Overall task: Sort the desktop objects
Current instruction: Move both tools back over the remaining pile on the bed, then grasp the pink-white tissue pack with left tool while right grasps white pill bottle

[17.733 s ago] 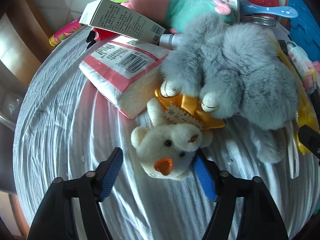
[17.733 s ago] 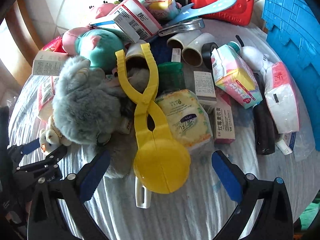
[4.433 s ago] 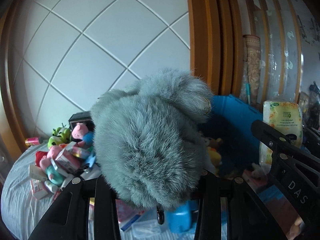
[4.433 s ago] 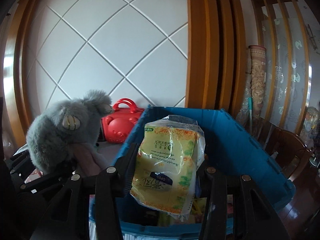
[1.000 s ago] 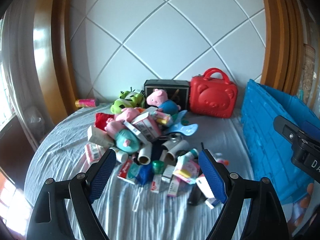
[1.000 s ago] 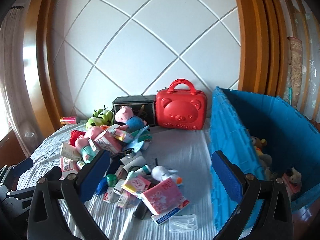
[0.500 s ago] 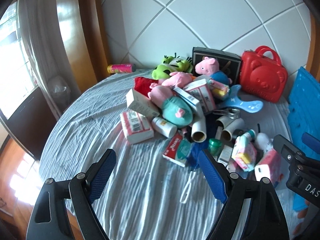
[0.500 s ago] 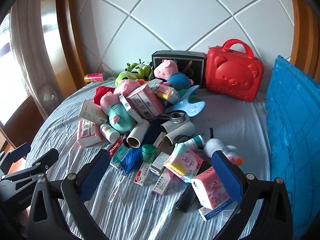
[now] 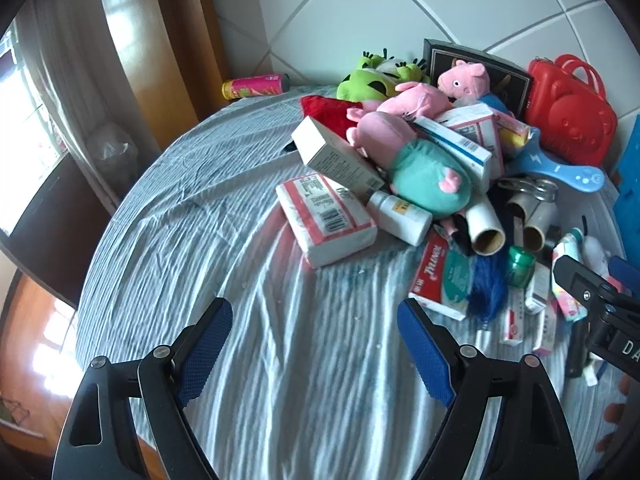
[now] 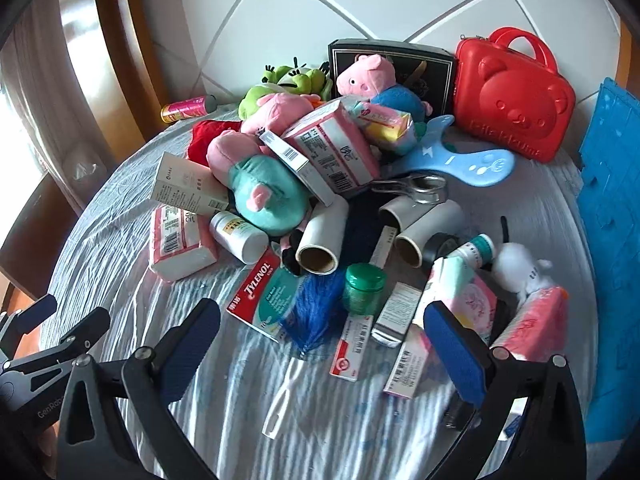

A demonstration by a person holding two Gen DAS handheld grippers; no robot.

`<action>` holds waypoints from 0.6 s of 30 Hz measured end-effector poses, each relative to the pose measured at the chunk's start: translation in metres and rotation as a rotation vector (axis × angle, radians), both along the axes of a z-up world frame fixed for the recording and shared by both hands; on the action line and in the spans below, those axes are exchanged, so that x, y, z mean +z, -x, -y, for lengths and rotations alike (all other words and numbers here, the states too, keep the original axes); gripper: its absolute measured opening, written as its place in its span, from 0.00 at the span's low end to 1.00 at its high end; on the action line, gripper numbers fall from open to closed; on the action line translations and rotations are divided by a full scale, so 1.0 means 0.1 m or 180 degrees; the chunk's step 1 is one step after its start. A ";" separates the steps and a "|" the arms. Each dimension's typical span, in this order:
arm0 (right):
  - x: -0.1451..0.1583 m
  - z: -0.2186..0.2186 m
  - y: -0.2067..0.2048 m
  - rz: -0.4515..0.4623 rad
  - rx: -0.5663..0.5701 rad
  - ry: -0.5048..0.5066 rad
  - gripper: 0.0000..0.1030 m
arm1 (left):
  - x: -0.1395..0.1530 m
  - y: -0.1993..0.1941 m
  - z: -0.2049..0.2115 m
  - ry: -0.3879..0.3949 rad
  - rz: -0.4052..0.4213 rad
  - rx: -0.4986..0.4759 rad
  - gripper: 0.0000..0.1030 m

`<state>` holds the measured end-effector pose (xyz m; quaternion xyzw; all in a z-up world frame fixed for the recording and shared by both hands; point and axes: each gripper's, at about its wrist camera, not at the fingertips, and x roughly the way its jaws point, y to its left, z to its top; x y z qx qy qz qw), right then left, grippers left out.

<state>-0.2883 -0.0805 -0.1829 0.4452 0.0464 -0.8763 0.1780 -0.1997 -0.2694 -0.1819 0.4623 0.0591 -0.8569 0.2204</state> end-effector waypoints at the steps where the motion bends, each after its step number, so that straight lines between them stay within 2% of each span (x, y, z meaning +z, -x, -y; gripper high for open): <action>1: -0.07 0.13 0.02 0.0045 -0.0042 0.0006 1.00 | -0.06 0.03 0.14 -0.0007 0.0026 -0.0012 0.83; 5: -0.33 0.58 0.07 0.0237 -0.0170 0.0049 1.00 | -0.29 0.17 0.60 -0.0032 0.0192 -0.0122 0.83; 11: -0.63 0.98 0.15 0.0441 -0.0296 -0.0085 1.00 | -0.60 0.37 0.95 -0.0095 0.0394 -0.0283 0.83; 14: -0.69 1.01 0.21 0.0480 -0.0318 -0.0139 1.00 | -0.70 0.51 0.97 -0.0222 0.0457 -0.0342 0.83; 18: -0.73 0.94 0.33 0.0484 -0.0412 -0.0250 1.00 | -0.69 0.79 0.83 -0.0288 0.0391 -0.0416 0.83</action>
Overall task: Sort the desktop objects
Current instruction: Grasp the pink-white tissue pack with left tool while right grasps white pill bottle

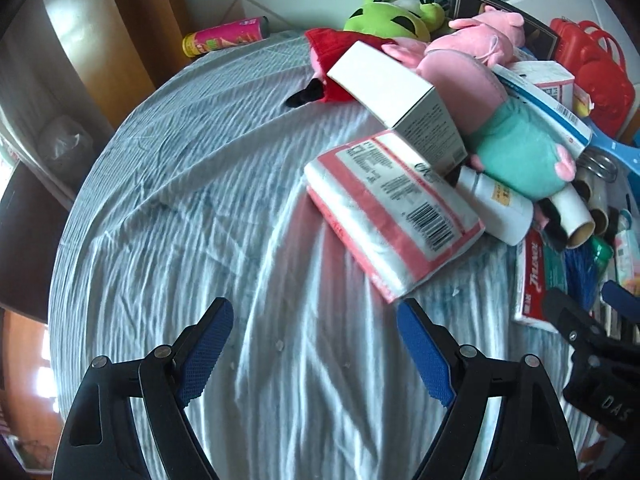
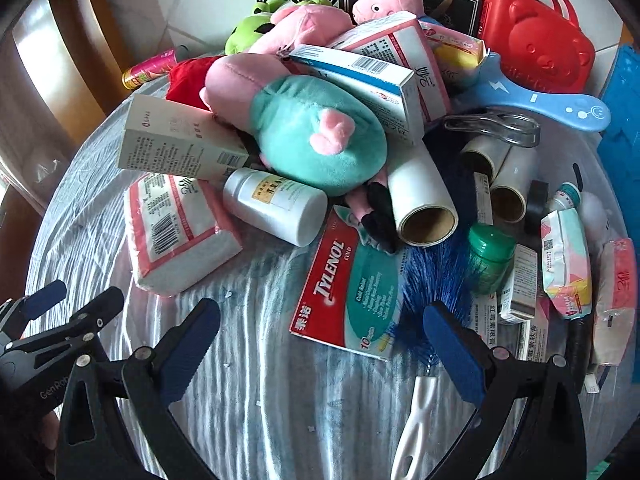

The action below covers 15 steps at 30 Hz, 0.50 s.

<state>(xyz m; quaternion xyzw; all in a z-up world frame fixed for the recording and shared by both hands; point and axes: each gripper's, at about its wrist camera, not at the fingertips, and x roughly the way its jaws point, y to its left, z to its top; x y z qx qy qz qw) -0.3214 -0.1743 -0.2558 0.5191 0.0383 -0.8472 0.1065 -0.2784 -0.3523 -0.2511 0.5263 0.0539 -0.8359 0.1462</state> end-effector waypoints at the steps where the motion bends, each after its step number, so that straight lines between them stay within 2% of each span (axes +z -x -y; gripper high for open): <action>1: 0.00 -0.04 0.04 0.0010 -0.0031 -0.0018 1.00 | 0.01 0.09 -0.04 -0.0007 -0.0015 -0.0002 0.83; 5: -0.03 -0.16 0.21 0.0051 -0.0028 -0.0059 1.00 | -0.02 0.47 -0.20 -0.0098 -0.0048 0.0043 0.83; 9: -0.08 -0.22 0.39 0.0064 0.0029 -0.0070 1.00 | -0.17 0.79 -0.34 -0.0112 0.0049 0.0114 0.83; 15: -0.18 -0.09 0.57 0.0093 0.0223 0.0021 1.00 | -0.27 0.94 -0.43 0.0239 0.0044 0.0135 0.87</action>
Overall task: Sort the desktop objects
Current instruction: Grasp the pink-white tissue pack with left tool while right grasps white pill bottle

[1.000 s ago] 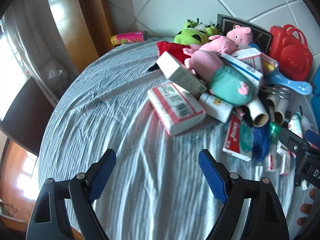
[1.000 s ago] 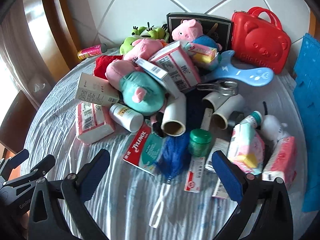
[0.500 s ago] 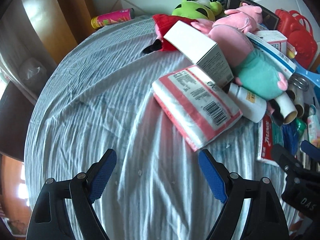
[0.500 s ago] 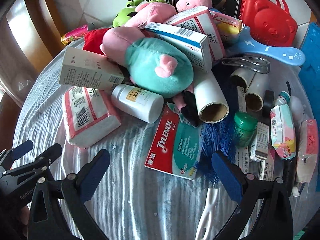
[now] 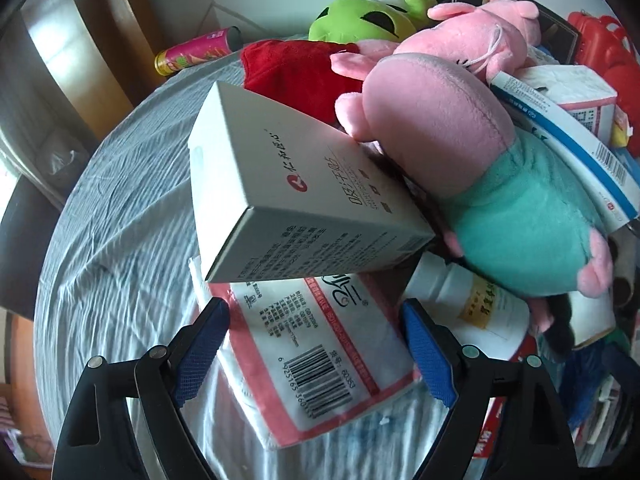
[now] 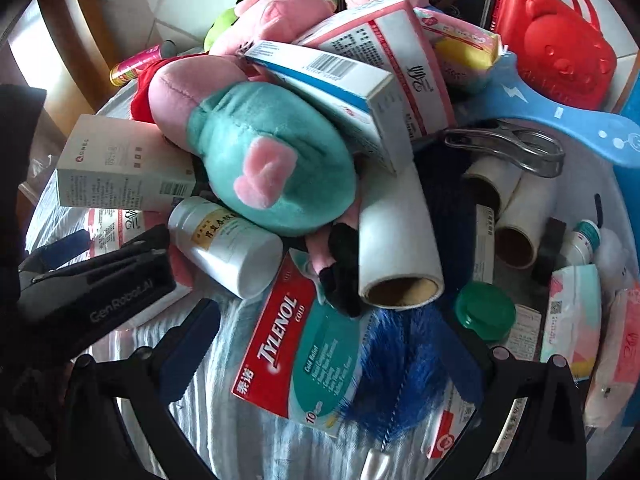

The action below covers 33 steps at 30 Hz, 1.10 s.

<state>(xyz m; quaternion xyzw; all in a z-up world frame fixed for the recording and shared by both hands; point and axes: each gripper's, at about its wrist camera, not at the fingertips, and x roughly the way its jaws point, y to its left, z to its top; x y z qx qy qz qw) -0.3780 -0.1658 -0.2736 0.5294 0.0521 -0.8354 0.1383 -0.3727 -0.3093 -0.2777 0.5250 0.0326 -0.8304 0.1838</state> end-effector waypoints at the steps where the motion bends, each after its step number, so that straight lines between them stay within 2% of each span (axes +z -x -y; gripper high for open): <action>1: -0.02 0.05 0.02 0.0004 0.0042 0.0018 1.00 | -0.01 -0.01 0.01 0.0024 -0.0005 -0.0012 0.88; 10: -0.16 0.46 0.05 0.0040 0.0505 -0.0023 1.00 | -0.04 -0.33 0.47 -0.0079 0.0026 0.0168 0.91; 14: -0.17 0.57 0.06 0.0004 0.0575 -0.0126 1.00 | -0.04 -0.50 0.69 -0.0131 0.0047 0.0268 0.91; 17: -0.12 0.57 0.10 0.0033 0.0527 0.0027 1.00 | -0.05 -0.59 0.82 -0.0102 0.0086 0.0302 0.91; 24: -0.02 0.77 0.07 0.0099 0.0732 0.0206 0.99 | -0.04 -0.62 0.83 -0.0020 0.0062 0.0314 0.91; 29: -0.09 0.75 0.14 0.0167 0.0687 0.0202 0.99 | -0.13 -0.55 0.87 0.0010 0.0114 0.0361 0.96; 32: -0.15 0.72 0.20 0.0225 0.0650 0.0188 0.99 | -0.17 -0.53 0.85 0.0056 0.0149 0.0347 0.94; 33: -0.17 0.73 0.19 0.0266 0.0689 0.0204 0.95 | -0.16 -0.54 0.84 0.0054 0.0149 0.0330 0.93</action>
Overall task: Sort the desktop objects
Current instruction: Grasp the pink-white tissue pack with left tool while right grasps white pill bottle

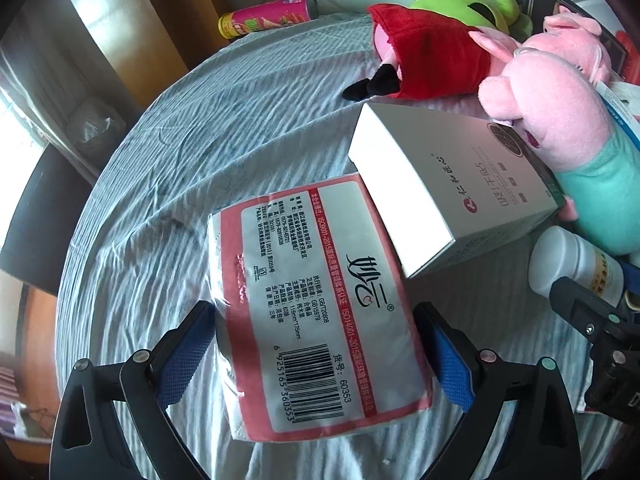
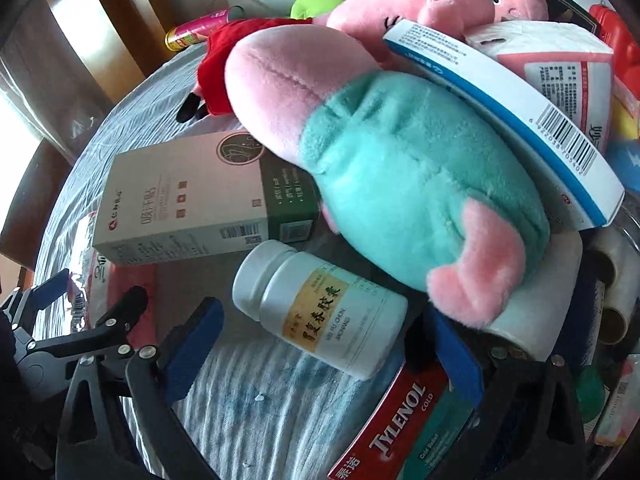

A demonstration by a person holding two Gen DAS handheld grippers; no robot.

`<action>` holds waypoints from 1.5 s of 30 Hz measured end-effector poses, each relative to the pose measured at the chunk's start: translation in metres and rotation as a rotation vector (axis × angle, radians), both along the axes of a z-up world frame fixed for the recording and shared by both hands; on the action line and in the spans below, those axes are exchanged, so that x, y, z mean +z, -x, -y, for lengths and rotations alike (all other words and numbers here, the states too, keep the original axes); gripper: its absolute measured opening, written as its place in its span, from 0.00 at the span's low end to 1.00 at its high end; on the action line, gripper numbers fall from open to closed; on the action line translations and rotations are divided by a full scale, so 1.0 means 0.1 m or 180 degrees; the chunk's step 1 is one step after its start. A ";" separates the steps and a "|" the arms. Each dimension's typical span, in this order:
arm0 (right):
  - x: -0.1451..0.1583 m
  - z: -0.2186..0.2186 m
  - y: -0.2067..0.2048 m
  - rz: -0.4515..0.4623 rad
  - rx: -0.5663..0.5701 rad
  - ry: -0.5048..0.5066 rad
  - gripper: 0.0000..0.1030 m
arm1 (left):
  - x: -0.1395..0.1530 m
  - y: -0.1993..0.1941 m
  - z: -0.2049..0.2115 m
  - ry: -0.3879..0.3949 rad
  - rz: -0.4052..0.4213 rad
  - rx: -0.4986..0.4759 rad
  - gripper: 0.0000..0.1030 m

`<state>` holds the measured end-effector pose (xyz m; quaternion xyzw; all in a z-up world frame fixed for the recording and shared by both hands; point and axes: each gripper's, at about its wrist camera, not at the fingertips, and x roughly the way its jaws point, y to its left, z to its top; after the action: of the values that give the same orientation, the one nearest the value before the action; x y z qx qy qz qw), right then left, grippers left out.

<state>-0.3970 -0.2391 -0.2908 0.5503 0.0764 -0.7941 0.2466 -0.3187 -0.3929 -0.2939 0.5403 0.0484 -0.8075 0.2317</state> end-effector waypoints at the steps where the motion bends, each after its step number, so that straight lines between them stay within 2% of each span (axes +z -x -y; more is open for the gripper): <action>1: -0.01 0.03 -0.04 0.0044 0.0064 0.0007 0.92 | 0.01 -0.02 0.00 -0.0021 0.0009 -0.0006 0.92; 3: -0.02 0.06 -0.17 0.0138 0.0147 0.0027 0.79 | 0.02 -0.07 -0.01 -0.0069 0.0025 -0.0002 0.90; 5: -0.04 0.07 -0.25 0.0242 0.0193 0.0075 0.75 | 0.03 -0.12 0.01 -0.0107 0.0034 0.0001 0.90; 13: -0.09 0.09 -0.22 0.0212 0.0136 0.0030 0.75 | 0.03 -0.17 0.01 -0.0061 0.0011 -0.0043 0.90; 19: -0.07 0.16 -0.25 0.0033 0.0244 -0.0097 0.75 | 0.05 -0.29 0.02 -0.0076 -0.0009 -0.0050 0.89; 22: -0.13 0.20 -0.22 0.0071 0.0265 -0.0212 0.77 | 0.05 -0.35 -0.01 -0.0045 -0.0010 -0.0081 0.89; 26: -0.11 0.16 -0.35 0.0261 0.0288 -0.0169 0.65 | 0.07 -0.47 -0.03 -0.0054 0.0000 -0.0123 0.89; 28: -0.09 0.17 -0.41 0.0312 0.0312 -0.0097 0.66 | 0.07 -0.54 0.01 -0.0079 0.0013 -0.0104 0.90; 30: -0.04 0.21 -0.44 0.0216 0.0332 -0.0114 0.78 | 0.06 -0.59 0.05 -0.0080 0.0017 -0.0087 0.91; 31: -0.01 0.25 -0.44 0.0131 0.0334 -0.0148 0.81 | 0.05 -0.60 0.05 -0.0076 0.0009 -0.0084 0.92; 34: 0.05 0.28 -0.38 0.0010 0.0321 -0.0155 0.81 | 0.04 -0.59 0.05 -0.0070 -0.0005 -0.0059 0.93; 37: -0.05 0.38 -0.35 0.0016 0.0366 -0.0258 0.81 | 0.00 -0.58 0.07 -0.0082 -0.0037 0.0002 0.94; 38: -0.10 0.38 -0.37 0.0062 0.0384 -0.0299 0.80 | 0.00 -0.58 0.08 -0.0083 -0.0053 0.0016 0.93; 41: -0.17 0.36 -0.44 0.0009 0.0408 -0.0398 0.60 | 0.01 -0.60 0.10 -0.0095 -0.0100 0.0049 0.87; 42: -0.17 0.35 -0.46 0.0011 0.0403 -0.0380 0.56 | 0.03 -0.62 0.11 -0.0105 -0.0112 0.0055 0.86; 45: -0.15 0.33 -0.47 0.0035 0.0399 -0.0338 0.54 | 0.07 -0.69 0.11 -0.0074 -0.0144 0.0057 0.85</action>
<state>-0.3501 -0.2725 -0.3063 0.5611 0.1514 -0.7688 0.2667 -0.2502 -0.4037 -0.2869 0.5241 0.0679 -0.8168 0.2315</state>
